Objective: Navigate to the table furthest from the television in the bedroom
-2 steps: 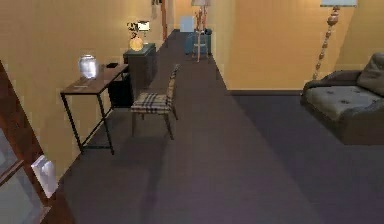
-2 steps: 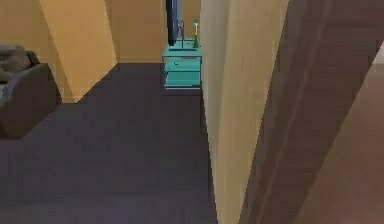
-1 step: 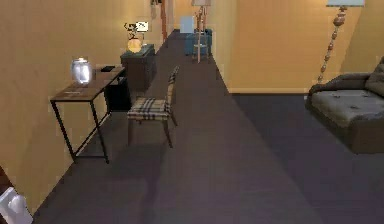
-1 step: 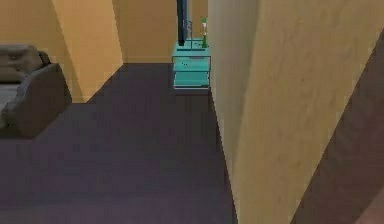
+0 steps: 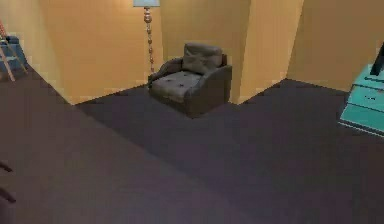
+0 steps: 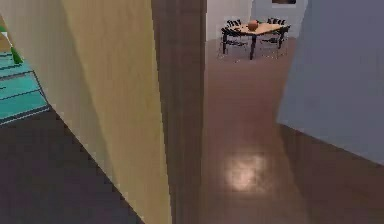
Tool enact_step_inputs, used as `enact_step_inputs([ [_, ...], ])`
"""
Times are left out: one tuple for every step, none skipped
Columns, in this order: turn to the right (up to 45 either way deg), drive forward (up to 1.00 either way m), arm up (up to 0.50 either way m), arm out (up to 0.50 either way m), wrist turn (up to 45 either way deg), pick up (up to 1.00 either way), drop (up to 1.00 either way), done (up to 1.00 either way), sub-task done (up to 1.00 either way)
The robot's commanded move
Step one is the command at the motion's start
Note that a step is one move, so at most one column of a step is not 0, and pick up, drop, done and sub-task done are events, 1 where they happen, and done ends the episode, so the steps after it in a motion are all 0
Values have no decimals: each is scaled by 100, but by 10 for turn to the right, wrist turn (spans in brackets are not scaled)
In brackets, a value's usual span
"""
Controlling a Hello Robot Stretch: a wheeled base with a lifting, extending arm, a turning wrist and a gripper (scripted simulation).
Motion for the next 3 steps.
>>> enact_step_inputs([
  [420,0,0,0,0,0,0,0,0],
  [0,100,0,0,0,0,0,0,0],
  [0,100,0,0,0,0,0,0,0],
])
